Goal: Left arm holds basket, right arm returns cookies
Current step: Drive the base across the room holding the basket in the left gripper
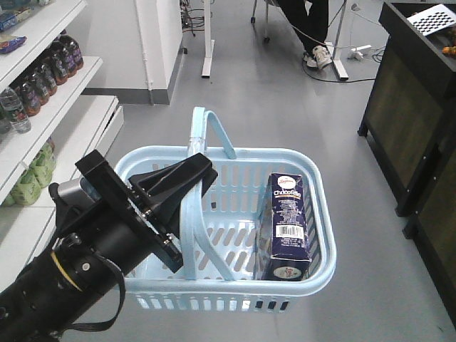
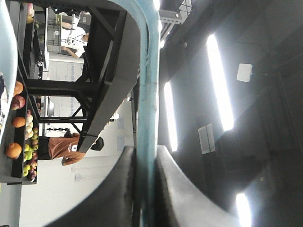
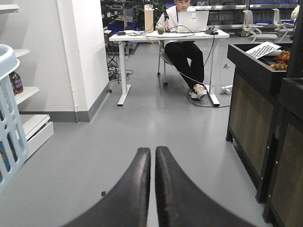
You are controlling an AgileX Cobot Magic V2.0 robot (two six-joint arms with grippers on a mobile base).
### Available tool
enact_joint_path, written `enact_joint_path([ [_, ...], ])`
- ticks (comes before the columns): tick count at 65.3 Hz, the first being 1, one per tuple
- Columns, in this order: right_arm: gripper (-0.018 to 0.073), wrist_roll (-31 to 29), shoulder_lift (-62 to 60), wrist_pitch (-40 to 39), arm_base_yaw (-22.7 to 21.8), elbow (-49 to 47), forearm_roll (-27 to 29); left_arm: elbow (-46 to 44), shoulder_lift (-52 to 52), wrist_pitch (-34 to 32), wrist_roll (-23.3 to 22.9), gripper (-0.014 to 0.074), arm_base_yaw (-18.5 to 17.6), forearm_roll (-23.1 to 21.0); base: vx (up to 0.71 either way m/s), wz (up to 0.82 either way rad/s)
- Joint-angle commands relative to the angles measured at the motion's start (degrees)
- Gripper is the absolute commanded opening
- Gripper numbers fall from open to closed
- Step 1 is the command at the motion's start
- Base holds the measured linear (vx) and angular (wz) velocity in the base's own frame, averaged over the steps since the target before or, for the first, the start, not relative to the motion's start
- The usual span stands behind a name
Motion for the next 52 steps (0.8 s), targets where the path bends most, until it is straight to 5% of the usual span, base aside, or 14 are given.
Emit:
enact_joint_path([
  [1,-0.0006,-0.5,-0.5,-4.4,-0.3,1.0,-0.2,-1.7,-2.0,-7.9,0.0,0.0000,-0.3,-0.8,0.44,-0.03],
  [52,-0.0006,-0.5,-0.5,-4.4,-0.3,1.0,-0.2,-1.7,-2.0,-7.9,0.0,0.0000,-0.3,-0.8,0.43,-0.01],
])
